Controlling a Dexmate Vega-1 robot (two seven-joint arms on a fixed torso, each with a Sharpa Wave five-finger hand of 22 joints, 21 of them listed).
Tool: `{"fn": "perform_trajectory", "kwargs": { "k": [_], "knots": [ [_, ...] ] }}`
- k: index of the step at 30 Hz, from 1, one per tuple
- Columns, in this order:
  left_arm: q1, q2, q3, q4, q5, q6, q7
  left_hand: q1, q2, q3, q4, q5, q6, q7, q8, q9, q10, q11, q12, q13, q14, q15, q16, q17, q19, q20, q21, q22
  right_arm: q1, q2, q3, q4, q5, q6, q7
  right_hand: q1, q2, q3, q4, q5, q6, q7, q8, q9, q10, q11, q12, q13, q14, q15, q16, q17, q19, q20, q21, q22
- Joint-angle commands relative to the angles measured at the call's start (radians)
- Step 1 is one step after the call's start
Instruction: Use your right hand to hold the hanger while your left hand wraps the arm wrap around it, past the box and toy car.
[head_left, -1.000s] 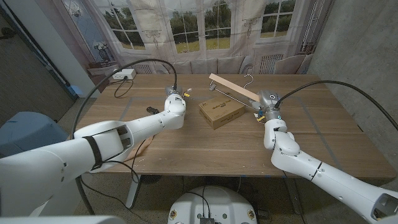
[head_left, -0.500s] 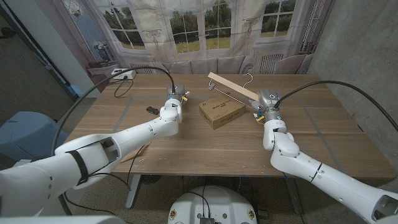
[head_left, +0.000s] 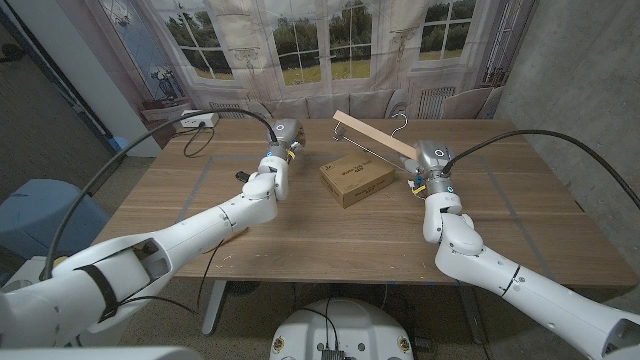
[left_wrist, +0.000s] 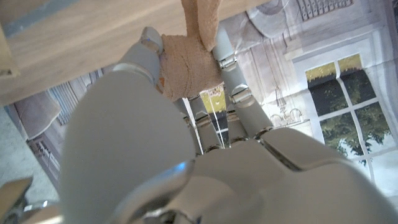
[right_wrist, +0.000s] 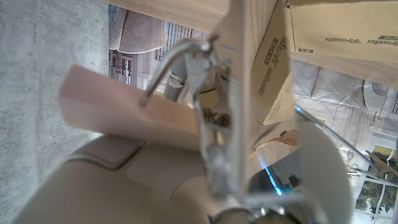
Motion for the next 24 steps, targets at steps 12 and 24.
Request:
{"fn": "perform_trajectory", "kwargs": {
  "k": [12, 24],
  "knots": [
    [0.210, 0.102, -0.223, -0.274, -0.001, -0.211, 0.107, 0.243, 0.223, -0.010, 0.004, 0.006, 0.129, 0.125, -0.010, -0.002, 0.073, 0.054, 0.001, 0.251, 0.415, -0.369, 0.013, 0.211, -0.023, -0.081, 0.031, 0.001, 0.041, 0.084, -0.047, 0.036, -0.076, -0.100, -0.013, 0.028, 0.077, 0.010, 0.006, -0.003, 0.001, 0.005, 0.012, -0.004, 0.004, 0.000, 0.008, 0.003, 0.008, -0.001, 0.004, 0.005, -0.004, -0.037, 0.018, -0.012],
    [0.263, 0.114, -0.318, -0.318, -0.084, -0.400, 0.111, 0.248, 0.220, -0.012, 0.005, 0.007, 0.132, 0.125, -0.014, -0.002, 0.076, 0.058, -0.007, 0.257, 0.421, -0.368, 0.009, 0.222, -0.029, -0.081, 0.054, -0.004, 0.097, 0.119, -0.120, 0.051, -0.150, -0.074, -0.005, 0.027, 0.077, 0.013, 0.007, -0.005, -0.002, 0.006, 0.021, -0.004, 0.005, -0.003, 0.008, 0.003, 0.009, -0.001, 0.005, 0.005, -0.007, -0.038, 0.033, -0.022]
  ]
}}
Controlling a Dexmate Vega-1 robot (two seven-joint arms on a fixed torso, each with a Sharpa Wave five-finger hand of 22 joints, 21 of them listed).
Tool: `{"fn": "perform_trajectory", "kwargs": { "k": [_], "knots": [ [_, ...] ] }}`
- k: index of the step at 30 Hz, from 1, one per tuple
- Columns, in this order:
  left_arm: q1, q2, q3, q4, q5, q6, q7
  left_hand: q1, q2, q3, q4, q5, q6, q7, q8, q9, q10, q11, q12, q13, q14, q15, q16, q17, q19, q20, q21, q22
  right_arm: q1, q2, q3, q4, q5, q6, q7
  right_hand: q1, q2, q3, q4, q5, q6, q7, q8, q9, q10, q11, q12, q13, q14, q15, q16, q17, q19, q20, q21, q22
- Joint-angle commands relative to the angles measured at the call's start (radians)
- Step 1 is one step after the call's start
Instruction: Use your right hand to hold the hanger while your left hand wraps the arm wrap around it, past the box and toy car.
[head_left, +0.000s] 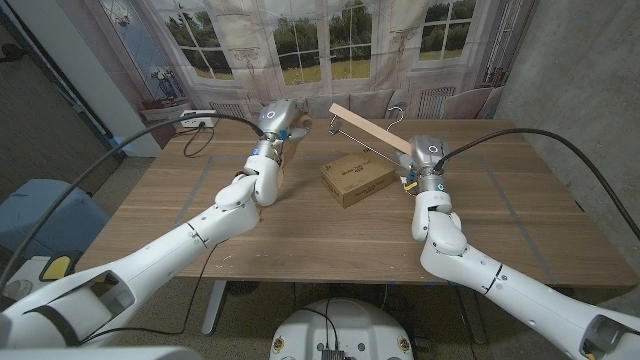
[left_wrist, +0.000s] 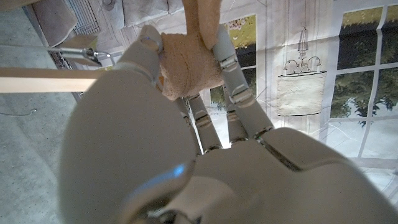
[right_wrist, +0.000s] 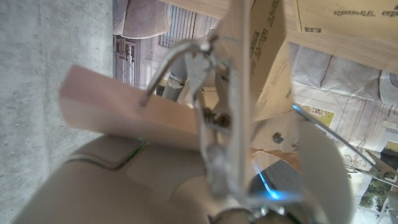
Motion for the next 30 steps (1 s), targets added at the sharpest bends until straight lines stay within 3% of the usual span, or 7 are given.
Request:
{"fn": "perform_trajectory", "kwargs": {
  "k": [1, 11, 22, 30],
  "knots": [
    [0.083, 0.023, -0.129, -0.077, -0.073, -0.178, 0.010, 0.242, 0.227, -0.002, 0.000, 0.004, 0.122, 0.118, -0.001, 0.004, 0.062, 0.056, -0.005, 0.257, 0.420, -0.368, -0.002, 0.223, -0.019, -0.091, 0.011, -0.001, 0.053, 0.042, -0.063, 0.023, -0.086, 0.012, 0.011, 0.027, 0.077, 0.007, 0.001, -0.002, -0.001, 0.006, 0.007, -0.004, 0.004, -0.001, 0.006, 0.003, 0.009, -0.002, 0.005, 0.005, -0.006, -0.039, 0.011, -0.002],
    [0.069, 0.005, -0.173, -0.051, -0.117, -0.290, -0.012, 0.243, 0.226, -0.002, 0.002, 0.004, 0.123, 0.116, -0.005, 0.003, 0.065, 0.054, -0.010, 0.262, 0.426, -0.368, -0.005, 0.228, -0.024, -0.091, 0.026, -0.005, 0.099, 0.091, -0.111, 0.051, -0.153, 0.033, 0.040, 0.026, 0.078, 0.011, 0.002, -0.004, -0.006, 0.008, 0.015, -0.001, 0.004, -0.001, 0.006, 0.003, 0.010, -0.002, 0.005, 0.005, -0.008, -0.041, 0.022, -0.013],
    [0.051, -0.005, -0.223, -0.019, -0.204, -0.419, -0.057, 0.245, 0.224, -0.003, 0.002, 0.005, 0.126, 0.115, -0.008, 0.003, 0.066, 0.054, -0.017, 0.267, 0.425, -0.370, -0.012, 0.234, -0.029, -0.091, 0.044, -0.011, 0.181, 0.180, -0.173, 0.172, -0.213, 0.015, 0.114, 0.025, 0.077, 0.014, 0.003, -0.005, -0.007, 0.006, 0.022, -0.006, 0.004, -0.002, 0.006, 0.003, 0.010, -0.002, 0.005, 0.005, -0.014, -0.041, 0.037, -0.017],
    [0.047, -0.004, -0.250, -0.017, -0.231, -0.480, -0.085, 0.246, 0.224, -0.003, 0.003, 0.005, 0.128, 0.114, -0.011, 0.003, 0.070, 0.055, -0.022, 0.268, 0.428, -0.371, -0.016, 0.237, -0.034, -0.091, 0.056, -0.015, 0.209, 0.211, -0.191, 0.221, -0.209, 0.037, 0.110, 0.023, 0.077, 0.017, 0.004, -0.007, -0.008, 0.007, 0.026, -0.013, 0.004, -0.005, 0.006, 0.003, 0.011, -0.002, 0.005, 0.005, -0.018, -0.042, 0.047, -0.025]
  ]
}}
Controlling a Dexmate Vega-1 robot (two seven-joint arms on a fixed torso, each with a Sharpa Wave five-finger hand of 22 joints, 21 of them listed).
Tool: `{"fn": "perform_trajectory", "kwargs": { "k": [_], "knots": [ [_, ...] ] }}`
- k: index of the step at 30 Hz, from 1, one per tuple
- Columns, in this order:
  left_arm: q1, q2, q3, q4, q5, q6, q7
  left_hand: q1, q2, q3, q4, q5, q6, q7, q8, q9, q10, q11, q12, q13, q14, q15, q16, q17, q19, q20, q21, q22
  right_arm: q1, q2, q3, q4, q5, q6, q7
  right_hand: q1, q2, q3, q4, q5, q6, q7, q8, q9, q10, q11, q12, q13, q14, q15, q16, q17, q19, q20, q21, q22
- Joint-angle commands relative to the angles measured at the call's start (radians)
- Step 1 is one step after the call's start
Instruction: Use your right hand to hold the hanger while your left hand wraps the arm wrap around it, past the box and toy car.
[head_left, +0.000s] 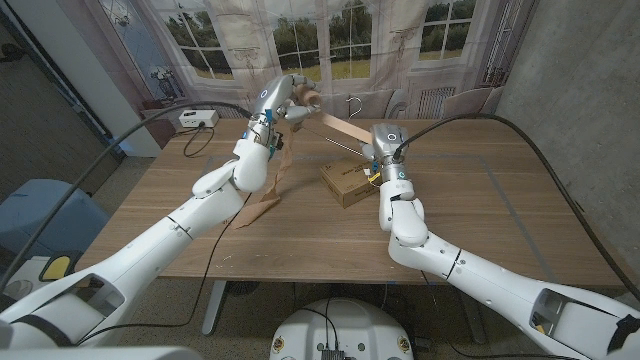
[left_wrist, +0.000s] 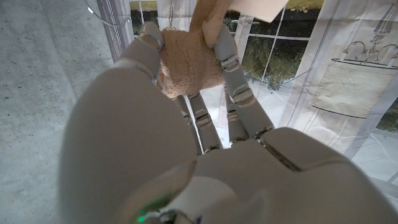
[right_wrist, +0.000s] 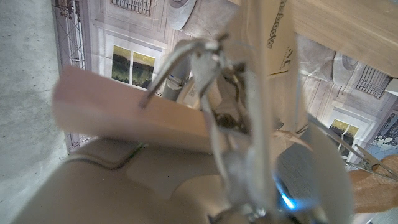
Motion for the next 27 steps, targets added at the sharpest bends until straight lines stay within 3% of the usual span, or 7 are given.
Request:
{"fn": "perform_trajectory", "kwargs": {
  "k": [1, 10, 19, 27],
  "knots": [
    [-0.011, -0.005, -0.050, 0.016, -0.055, -0.107, -0.040, 0.231, 0.238, 0.001, 0.007, 0.006, 0.094, 0.089, -0.003, 0.002, 0.052, 0.036, -0.006, 0.247, 0.420, -0.379, -0.004, 0.209, -0.025, -0.100, 0.013, -0.002, 0.057, 0.061, -0.042, 0.088, -0.023, 0.014, 0.025, 0.022, 0.076, 0.008, 0.003, -0.003, 0.003, 0.002, 0.012, -0.001, 0.004, -0.004, 0.006, 0.000, 0.005, -0.003, 0.000, 0.003, -0.007, -0.046, 0.014, -0.005],
    [-0.011, -0.014, -0.080, 0.018, -0.098, -0.167, -0.063, 0.232, 0.237, 0.001, 0.007, 0.006, 0.096, 0.087, -0.005, 0.005, 0.055, 0.035, -0.012, 0.251, 0.422, -0.381, -0.009, 0.213, -0.030, -0.100, 0.028, -0.007, 0.084, 0.091, -0.050, 0.139, -0.009, 0.010, 0.018, 0.020, 0.075, 0.011, 0.003, -0.005, 0.001, 0.003, 0.015, -0.008, 0.004, -0.005, 0.006, 0.000, 0.005, -0.003, 0.000, 0.003, -0.011, -0.046, 0.023, -0.012],
    [0.031, -0.007, -0.129, -0.037, -0.148, -0.235, -0.082, 0.233, 0.236, 0.002, 0.008, 0.007, 0.097, 0.088, -0.009, 0.006, 0.057, 0.035, -0.017, 0.258, 0.424, -0.382, -0.015, 0.217, -0.036, -0.100, 0.043, -0.013, 0.093, 0.095, -0.049, 0.159, 0.016, 0.008, -0.006, 0.019, 0.075, 0.014, 0.003, -0.006, -0.002, 0.004, 0.024, -0.009, 0.004, -0.004, 0.006, 0.001, 0.004, -0.003, 0.000, 0.003, -0.015, -0.046, 0.034, -0.016],
    [0.017, -0.032, -0.133, -0.038, -0.064, -0.223, -0.054, 0.233, 0.237, 0.003, 0.008, 0.007, 0.099, 0.084, -0.011, 0.007, 0.059, 0.034, -0.022, 0.260, 0.428, -0.380, -0.019, 0.220, -0.040, -0.101, 0.055, -0.017, 0.091, 0.079, -0.048, 0.147, 0.039, 0.064, -0.059, 0.019, 0.075, 0.016, 0.003, -0.006, -0.001, 0.005, 0.026, -0.014, 0.005, -0.004, 0.007, 0.000, 0.004, -0.003, 0.000, 0.003, -0.014, -0.046, 0.037, -0.023]
  ]
}}
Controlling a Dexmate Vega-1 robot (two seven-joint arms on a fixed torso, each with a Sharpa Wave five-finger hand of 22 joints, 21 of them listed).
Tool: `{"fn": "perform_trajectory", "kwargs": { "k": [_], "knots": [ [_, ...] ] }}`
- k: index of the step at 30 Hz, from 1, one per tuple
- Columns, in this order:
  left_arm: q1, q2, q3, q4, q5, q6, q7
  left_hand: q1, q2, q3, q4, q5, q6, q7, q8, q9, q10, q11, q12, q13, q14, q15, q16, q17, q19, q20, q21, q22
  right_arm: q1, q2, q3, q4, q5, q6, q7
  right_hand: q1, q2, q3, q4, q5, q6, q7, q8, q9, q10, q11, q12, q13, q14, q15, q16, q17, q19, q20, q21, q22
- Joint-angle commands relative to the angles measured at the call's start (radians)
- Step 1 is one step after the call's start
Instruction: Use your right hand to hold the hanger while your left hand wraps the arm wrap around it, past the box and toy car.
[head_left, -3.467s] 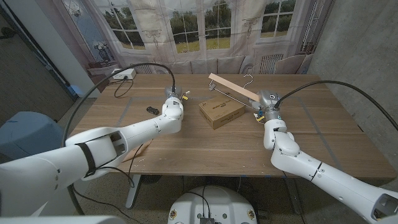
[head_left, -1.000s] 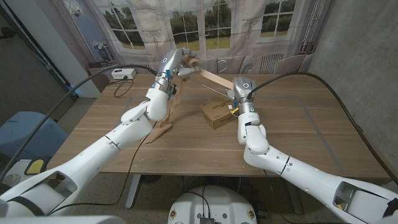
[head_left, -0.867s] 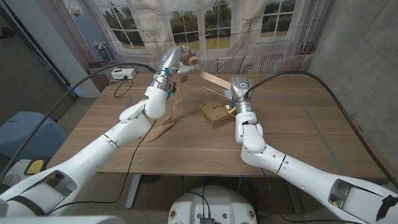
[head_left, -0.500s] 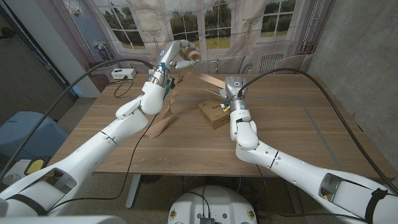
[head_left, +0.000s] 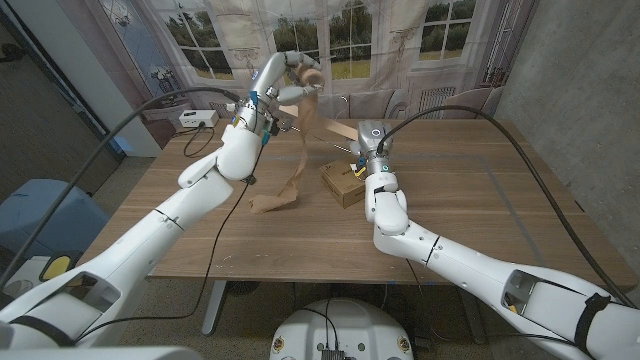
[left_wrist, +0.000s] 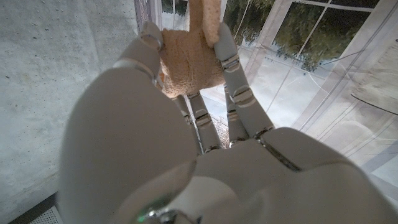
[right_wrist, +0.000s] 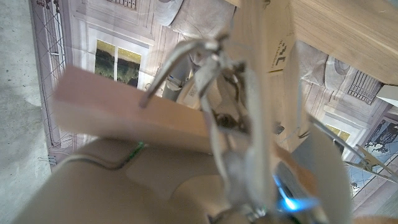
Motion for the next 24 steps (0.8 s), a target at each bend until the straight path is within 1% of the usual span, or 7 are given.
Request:
{"fn": "perform_trajectory", "kwargs": {
  "k": [1, 3, 8, 13, 17, 19, 24],
  "knots": [
    [-0.003, -0.028, -0.029, -0.018, 0.051, -0.017, 0.010, 0.233, 0.237, 0.003, 0.009, 0.007, 0.099, 0.085, -0.001, 0.002, 0.044, 0.035, -0.004, 0.260, 0.425, -0.383, -0.003, 0.182, -0.034, -0.108, 0.012, 0.001, 0.004, -0.009, -0.001, 0.003, 0.036, 0.062, -0.073, 0.018, 0.075, 0.007, 0.001, -0.007, -0.004, 0.006, 0.012, 0.001, 0.006, -0.004, 0.007, 0.001, 0.000, -0.003, 0.000, 0.003, -0.004, -0.052, 0.014, 0.002],
    [-0.019, -0.038, -0.025, -0.005, 0.059, -0.005, 0.008, 0.233, 0.237, 0.003, 0.009, 0.007, 0.099, 0.085, -0.001, 0.002, 0.044, 0.035, -0.004, 0.261, 0.426, -0.384, -0.004, 0.182, -0.035, -0.108, 0.014, 0.001, 0.000, -0.017, 0.000, -0.006, 0.038, 0.083, -0.089, 0.017, 0.075, 0.008, 0.002, -0.007, 0.000, 0.007, 0.011, -0.007, 0.009, 0.000, 0.008, 0.001, 0.000, -0.003, 0.000, 0.003, -0.003, -0.052, 0.016, 0.000],
    [-0.064, -0.062, -0.014, 0.033, 0.066, 0.025, 0.004, 0.233, 0.236, 0.003, 0.009, 0.007, 0.100, 0.084, -0.004, 0.001, 0.048, 0.035, -0.009, 0.259, 0.425, -0.385, -0.008, 0.184, -0.037, -0.108, 0.022, -0.002, -0.023, -0.038, 0.005, -0.039, 0.030, 0.132, -0.150, 0.016, 0.074, 0.009, 0.002, -0.007, -0.004, 0.003, 0.017, -0.003, 0.005, -0.002, 0.007, 0.001, 0.000, -0.003, 0.000, 0.003, -0.005, -0.054, 0.020, 0.000],
    [-0.090, -0.075, -0.004, 0.057, 0.069, 0.034, 0.010, 0.233, 0.235, 0.004, 0.009, 0.007, 0.103, 0.085, -0.006, 0.000, 0.047, 0.035, -0.012, 0.261, 0.427, -0.383, -0.010, 0.185, -0.040, -0.108, 0.029, -0.004, -0.045, -0.049, 0.011, -0.066, 0.007, 0.156, -0.192, 0.015, 0.074, 0.010, 0.002, -0.008, -0.004, 0.004, 0.019, -0.005, 0.008, -0.005, 0.007, 0.001, 0.000, -0.003, 0.000, 0.003, -0.006, -0.054, 0.023, -0.001],
    [-0.106, -0.083, 0.005, 0.067, 0.076, 0.041, 0.019, 0.234, 0.235, 0.004, 0.009, 0.008, 0.105, 0.083, -0.007, 0.000, 0.050, 0.035, -0.014, 0.262, 0.428, -0.383, -0.011, 0.186, -0.042, -0.108, 0.034, -0.005, -0.058, -0.061, 0.015, -0.086, -0.016, 0.172, -0.206, 0.015, 0.073, 0.011, 0.002, -0.008, -0.006, 0.003, 0.022, -0.004, 0.006, -0.005, 0.007, 0.001, 0.000, -0.003, 0.000, 0.003, -0.008, -0.056, 0.023, -0.003],
    [-0.113, -0.086, 0.008, 0.069, 0.079, 0.045, 0.024, 0.234, 0.235, 0.004, 0.009, 0.008, 0.106, 0.083, -0.008, -0.001, 0.052, 0.033, -0.015, 0.262, 0.429, -0.383, -0.013, 0.187, -0.044, -0.108, 0.037, -0.006, -0.065, -0.065, 0.019, -0.091, -0.023, 0.188, -0.222, 0.014, 0.073, 0.011, 0.002, -0.008, -0.006, 0.003, 0.024, -0.004, 0.007, -0.002, 0.007, 0.001, 0.000, -0.003, 0.000, 0.003, -0.009, -0.057, 0.024, -0.002],
    [-0.132, -0.090, 0.015, 0.071, 0.091, 0.069, 0.027, 0.234, 0.234, 0.005, 0.009, 0.008, 0.106, 0.082, -0.010, 0.000, 0.053, 0.036, -0.019, 0.265, 0.431, -0.387, -0.016, 0.189, -0.047, -0.107, 0.045, -0.008, -0.076, -0.074, 0.024, -0.095, -0.038, 0.238, -0.252, 0.013, 0.073, 0.012, 0.003, -0.009, -0.004, 0.004, 0.026, -0.007, 0.007, -0.005, 0.007, 0.001, 0.000, -0.004, 0.000, 0.003, -0.009, -0.057, 0.026, -0.003]
  ]
}}
